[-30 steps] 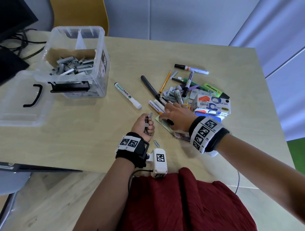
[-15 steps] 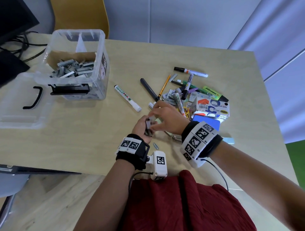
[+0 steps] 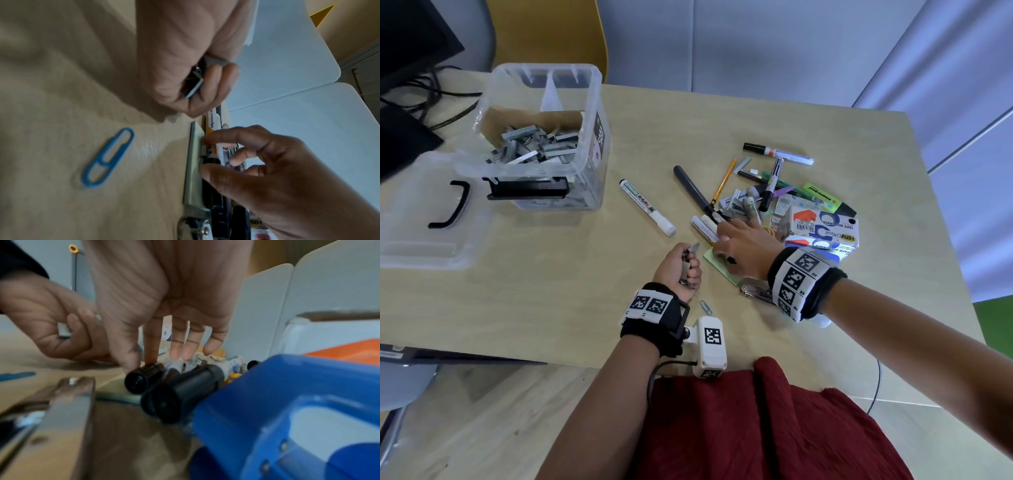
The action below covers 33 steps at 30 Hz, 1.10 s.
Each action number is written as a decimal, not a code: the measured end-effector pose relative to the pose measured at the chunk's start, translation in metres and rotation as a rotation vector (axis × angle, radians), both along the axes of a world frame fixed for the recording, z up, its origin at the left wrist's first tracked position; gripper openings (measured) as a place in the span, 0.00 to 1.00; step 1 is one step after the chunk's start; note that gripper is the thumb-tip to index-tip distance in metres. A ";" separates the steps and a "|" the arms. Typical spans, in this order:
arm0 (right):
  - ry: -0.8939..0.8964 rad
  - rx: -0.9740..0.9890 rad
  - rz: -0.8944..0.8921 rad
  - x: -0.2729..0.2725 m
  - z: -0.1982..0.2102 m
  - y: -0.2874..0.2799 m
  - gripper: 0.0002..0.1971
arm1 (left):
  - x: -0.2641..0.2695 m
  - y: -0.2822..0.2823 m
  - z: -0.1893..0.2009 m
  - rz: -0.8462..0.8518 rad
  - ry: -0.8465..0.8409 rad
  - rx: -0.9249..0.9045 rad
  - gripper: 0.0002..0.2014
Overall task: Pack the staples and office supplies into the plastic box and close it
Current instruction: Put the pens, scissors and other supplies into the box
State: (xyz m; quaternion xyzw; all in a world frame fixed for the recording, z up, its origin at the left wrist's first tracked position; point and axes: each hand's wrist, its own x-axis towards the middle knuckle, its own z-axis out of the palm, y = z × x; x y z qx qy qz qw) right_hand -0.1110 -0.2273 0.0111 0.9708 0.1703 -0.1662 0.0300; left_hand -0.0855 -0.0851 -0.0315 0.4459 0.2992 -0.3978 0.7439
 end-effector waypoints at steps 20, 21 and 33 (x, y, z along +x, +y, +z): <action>0.582 1.807 -1.257 0.010 0.006 0.012 0.15 | 0.010 0.003 0.032 -0.133 -0.304 -0.027 0.16; 0.568 1.754 -1.261 0.010 0.002 0.014 0.16 | 0.011 0.003 0.036 -0.164 -0.351 -0.016 0.15; 0.402 2.168 -1.286 0.013 0.002 0.000 0.15 | 0.023 0.005 0.034 -0.203 -0.382 0.170 0.22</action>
